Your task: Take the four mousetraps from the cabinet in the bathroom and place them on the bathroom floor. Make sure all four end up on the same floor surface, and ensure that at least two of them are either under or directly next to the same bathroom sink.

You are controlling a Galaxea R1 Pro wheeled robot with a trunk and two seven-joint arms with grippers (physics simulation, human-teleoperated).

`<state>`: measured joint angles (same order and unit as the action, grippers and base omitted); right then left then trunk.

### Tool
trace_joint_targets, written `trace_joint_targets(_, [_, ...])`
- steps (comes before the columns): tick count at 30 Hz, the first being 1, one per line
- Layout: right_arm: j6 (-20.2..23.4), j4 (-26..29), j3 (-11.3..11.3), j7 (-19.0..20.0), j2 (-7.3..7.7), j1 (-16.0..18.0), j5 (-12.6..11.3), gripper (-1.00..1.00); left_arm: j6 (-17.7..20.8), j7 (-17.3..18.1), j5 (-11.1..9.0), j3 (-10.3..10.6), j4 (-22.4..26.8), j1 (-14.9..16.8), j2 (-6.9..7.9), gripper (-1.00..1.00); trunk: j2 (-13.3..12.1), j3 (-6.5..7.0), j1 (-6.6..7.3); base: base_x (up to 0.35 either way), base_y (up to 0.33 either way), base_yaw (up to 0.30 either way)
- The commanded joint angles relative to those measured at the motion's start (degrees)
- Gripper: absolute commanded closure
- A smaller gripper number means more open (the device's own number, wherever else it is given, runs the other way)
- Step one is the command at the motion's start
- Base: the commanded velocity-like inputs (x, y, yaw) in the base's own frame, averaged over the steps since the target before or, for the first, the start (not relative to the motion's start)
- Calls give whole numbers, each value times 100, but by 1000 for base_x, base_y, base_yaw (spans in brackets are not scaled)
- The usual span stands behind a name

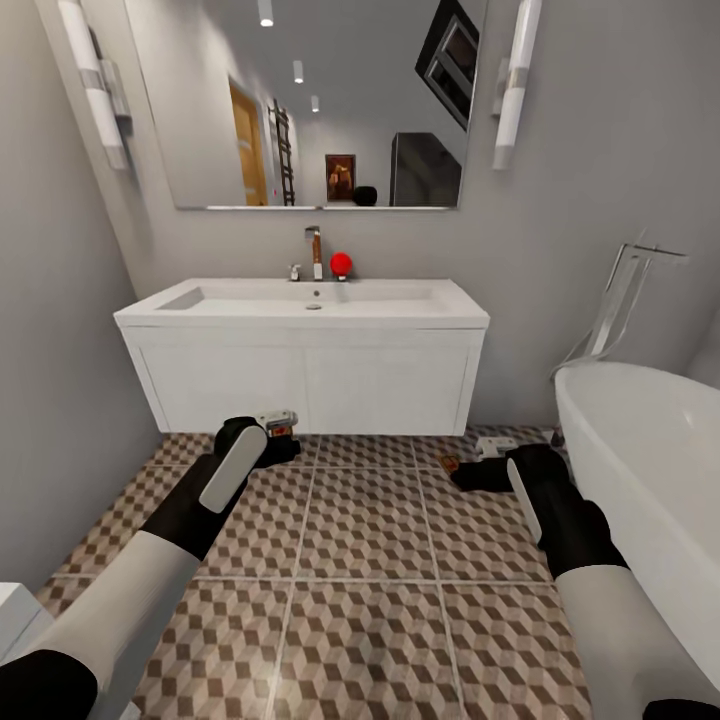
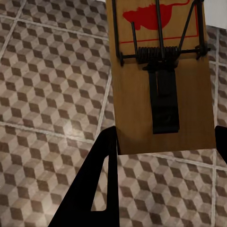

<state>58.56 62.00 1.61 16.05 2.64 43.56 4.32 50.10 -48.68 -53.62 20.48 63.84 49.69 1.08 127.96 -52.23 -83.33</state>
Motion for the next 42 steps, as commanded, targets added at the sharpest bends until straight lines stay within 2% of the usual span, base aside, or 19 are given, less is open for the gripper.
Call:
trace_joint_targets(1, [23,5,6,38,-1,4,33,100,10,-62,-46,22,6,6,6,100,44,-24,-22,0,0,0])
trace_joint_targets(38, [14,5,6,38,0,4,25,100,21,-65,-52,35,6,6,6,100,1528,-688,-834,0,0,0])
trace_joint_targets(42, [-42,2,6,38,0,4,25,100,28,-65,-52,35,2,6,6,100,1534,-777,-844,0,0,0])
